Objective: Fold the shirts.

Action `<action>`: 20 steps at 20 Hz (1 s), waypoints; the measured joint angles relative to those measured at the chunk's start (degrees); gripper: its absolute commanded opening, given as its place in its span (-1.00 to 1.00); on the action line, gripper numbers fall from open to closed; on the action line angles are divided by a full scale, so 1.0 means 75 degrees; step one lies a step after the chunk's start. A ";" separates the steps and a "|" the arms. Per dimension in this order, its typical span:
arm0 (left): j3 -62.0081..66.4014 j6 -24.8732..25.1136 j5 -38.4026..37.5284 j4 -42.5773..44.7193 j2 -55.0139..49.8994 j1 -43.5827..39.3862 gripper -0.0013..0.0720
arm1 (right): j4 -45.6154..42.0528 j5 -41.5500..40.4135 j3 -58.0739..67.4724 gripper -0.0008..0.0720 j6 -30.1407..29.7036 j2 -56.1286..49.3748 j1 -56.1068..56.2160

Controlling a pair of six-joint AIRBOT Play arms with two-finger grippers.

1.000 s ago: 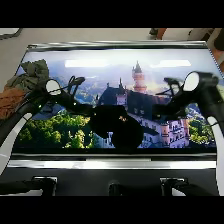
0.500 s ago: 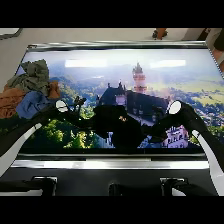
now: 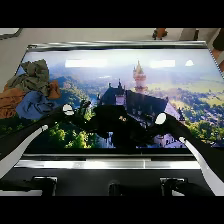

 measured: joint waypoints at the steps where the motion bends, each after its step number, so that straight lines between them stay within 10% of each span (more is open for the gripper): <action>1: 0.0029 -0.0006 0.0000 0.0029 0.0082 0.0000 -0.88 | 0.0102 -0.0143 -0.0015 -0.86 0.0067 -0.0003 0.0108; 5: 0.0574 0.0009 -0.0003 0.0970 0.0968 0.0023 -0.89 | -0.0542 -0.0009 0.0382 -0.86 0.0050 0.0606 0.0105; 12: 0.3077 -0.1052 0.0169 0.3800 0.4304 0.0484 -0.89 | -0.5071 -0.0178 0.3663 -0.85 0.1005 0.3847 -0.0868; 20: 0.4462 -0.1512 0.2250 0.4054 0.6720 -0.0140 -0.89 | -0.5307 -0.2291 0.5231 -0.85 0.1291 0.6426 -0.1096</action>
